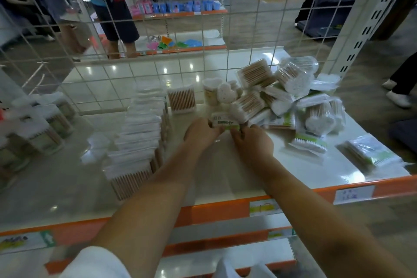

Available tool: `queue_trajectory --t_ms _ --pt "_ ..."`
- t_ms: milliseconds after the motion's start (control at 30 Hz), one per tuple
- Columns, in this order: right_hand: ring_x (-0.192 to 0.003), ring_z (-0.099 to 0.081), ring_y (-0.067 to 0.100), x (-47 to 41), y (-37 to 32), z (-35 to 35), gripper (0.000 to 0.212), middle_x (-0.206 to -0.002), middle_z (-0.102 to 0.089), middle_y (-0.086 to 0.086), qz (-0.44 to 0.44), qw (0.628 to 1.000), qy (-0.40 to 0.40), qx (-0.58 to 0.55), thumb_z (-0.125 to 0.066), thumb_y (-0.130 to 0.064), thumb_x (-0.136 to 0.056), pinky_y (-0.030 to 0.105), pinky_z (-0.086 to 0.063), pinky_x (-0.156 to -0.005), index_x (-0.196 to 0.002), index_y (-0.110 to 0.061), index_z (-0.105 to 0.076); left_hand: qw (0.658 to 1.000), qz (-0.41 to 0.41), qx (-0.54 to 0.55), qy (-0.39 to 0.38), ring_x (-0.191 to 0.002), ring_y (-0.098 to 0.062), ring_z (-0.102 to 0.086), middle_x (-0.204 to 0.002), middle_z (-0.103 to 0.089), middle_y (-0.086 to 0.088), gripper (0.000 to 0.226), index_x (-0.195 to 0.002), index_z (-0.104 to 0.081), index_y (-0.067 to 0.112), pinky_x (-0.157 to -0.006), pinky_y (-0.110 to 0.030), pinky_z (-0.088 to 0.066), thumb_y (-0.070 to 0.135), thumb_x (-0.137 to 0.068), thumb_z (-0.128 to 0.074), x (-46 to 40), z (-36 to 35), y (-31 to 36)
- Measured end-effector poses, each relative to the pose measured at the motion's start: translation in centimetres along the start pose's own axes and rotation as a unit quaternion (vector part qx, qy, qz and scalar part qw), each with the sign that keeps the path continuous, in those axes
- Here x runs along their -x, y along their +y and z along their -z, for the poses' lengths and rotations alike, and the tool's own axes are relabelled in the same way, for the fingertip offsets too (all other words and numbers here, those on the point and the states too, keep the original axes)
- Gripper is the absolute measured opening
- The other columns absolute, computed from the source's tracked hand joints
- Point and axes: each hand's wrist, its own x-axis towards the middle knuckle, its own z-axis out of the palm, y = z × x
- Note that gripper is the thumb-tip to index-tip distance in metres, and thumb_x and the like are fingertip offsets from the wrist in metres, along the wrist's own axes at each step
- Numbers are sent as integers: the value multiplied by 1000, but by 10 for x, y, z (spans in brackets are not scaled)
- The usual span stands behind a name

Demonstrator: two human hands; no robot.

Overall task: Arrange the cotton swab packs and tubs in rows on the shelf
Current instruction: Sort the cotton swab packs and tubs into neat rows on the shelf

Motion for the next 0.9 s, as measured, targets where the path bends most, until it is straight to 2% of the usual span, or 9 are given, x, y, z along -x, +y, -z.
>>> queue_trajectory --t_ms 100,267,367,433,500,633,767,900 --pt "-95 -56 25 1 2 0 41 -106 -59 7 -3 1000 12 -25 -39 -44 -95 30 -38 -70 -101 -12 -65 999 15 39 9 -85 -16 -57 -85 -60 1 23 -87 -59 20 -73 -28 -43 42 -82 -65 6 -2 -2" --pt "-79 -57 21 3 6 -3 36 -87 -60 3 -17 996 5 -84 -49 -45 -90 28 -37 -61 -88 -14 -66 993 33 114 27 -93 -17 -58 -100 -62 -1 40 -107 -60 12 -75 -27 -43 37 -77 -72 10 -7 -8" --pt "-81 -59 17 6 6 -2 31 -90 -64 -1 -18 991 -13 -135 -55 -46 -86 31 -46 -69 -98 -22 -69 986 37 157 30 -95 -15 -57 -103 -60 1 45 -111 -55 11 -78 -27 -43 29 -75 -75 13 -5 -9" --pt "-83 -58 13 11 6 0 28 -91 -64 -5 -11 988 -20 -153 -57 -43 -86 30 -46 -76 -103 -23 -68 978 48 202 31 -96 -14 -56 -103 -58 2 46 -111 -52 12 -83 -28 -45 20 -73 -76 14 -2 -9" --pt "-83 -57 12 16 3 3 25 -89 -63 -5 -3 983 -17 -182 -58 -37 -87 28 -45 -76 -104 -21 -68 964 58 256 32 -96 -15 -57 -103 -58 3 42 -108 -51 16 -86 -32 -49 14 -73 -75 16 2 -9" --pt "-73 -57 12 23 -10 12 19 -84 -67 2 8 965 -1 -262 -60 -22 -88 20 -41 -62 -99 -13 -71 931 34 359 50 -89 -14 -61 -102 -63 1 36 -104 -51 18 -77 -33 -55 9 -76 -72 26 10 -7" --pt "-76 -60 15 28 -18 28 19 -90 -70 6 37 961 28 -271 -58 -13 -87 28 -46 -69 -99 -8 -71 910 -14 406 84 -88 -14 -63 -93 -63 5 33 -106 -52 17 -76 -30 -53 9 -79 -69 36 29 2" --pt "-75 -58 8 26 -21 40 21 -91 -69 3 31 960 52 -274 -59 -14 -87 14 -41 -64 -105 -9 -69 886 -43 449 108 -88 -19 -65 -97 -67 -3 35 -111 -56 10 -72 -30 -51 7 -78 -69 40 49 9"
